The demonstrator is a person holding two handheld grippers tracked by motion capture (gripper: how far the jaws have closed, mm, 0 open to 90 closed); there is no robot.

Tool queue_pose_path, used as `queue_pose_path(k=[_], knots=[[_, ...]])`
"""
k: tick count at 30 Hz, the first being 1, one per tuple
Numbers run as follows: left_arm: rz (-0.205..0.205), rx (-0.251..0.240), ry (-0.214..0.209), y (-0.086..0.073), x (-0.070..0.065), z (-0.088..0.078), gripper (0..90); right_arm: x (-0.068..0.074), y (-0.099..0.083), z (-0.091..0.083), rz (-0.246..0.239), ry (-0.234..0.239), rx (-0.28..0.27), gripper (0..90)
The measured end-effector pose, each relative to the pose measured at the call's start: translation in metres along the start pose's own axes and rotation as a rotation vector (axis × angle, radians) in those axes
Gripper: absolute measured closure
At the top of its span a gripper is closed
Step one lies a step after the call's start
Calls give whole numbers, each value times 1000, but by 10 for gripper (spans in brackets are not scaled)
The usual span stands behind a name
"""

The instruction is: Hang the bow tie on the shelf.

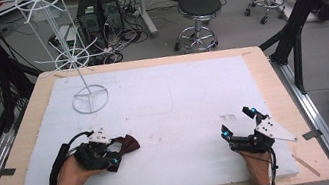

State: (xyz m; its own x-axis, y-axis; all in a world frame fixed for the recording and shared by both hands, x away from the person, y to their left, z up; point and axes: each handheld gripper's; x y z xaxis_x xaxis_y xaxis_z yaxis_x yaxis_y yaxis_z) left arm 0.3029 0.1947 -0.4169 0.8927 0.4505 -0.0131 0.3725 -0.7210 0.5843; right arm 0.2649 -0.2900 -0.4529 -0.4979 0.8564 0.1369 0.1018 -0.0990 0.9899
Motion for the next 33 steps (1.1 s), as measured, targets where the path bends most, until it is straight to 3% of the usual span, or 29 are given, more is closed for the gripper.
queue_pose_path(k=[14, 22, 28, 33], knots=[[-18, -135, 39, -3, 5, -19, 764, 0, 0, 0, 1, 1, 0, 7], [-26, -240, 89, -4, 10, -38, 764, 0, 0, 0, -3, 1, 0, 7], [-22, -294, 119, -4, 14, -53, 764, 0, 0, 0, 1, 1, -2, 7], [-44, -340, 138, -4, 18, -65, 764, 0, 0, 0, 0, 0, -1, 7]])
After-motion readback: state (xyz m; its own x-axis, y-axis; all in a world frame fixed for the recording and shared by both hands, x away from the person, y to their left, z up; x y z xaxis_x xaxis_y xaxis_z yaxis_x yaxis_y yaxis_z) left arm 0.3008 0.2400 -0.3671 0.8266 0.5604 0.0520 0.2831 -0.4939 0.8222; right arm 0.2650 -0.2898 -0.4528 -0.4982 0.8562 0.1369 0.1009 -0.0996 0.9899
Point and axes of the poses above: each handheld gripper's, and its own axes: z roughly forward along the jaws, y roughly out of its top, x roughly to its left, and after that the axes turned 7 degrees about z, right-handed
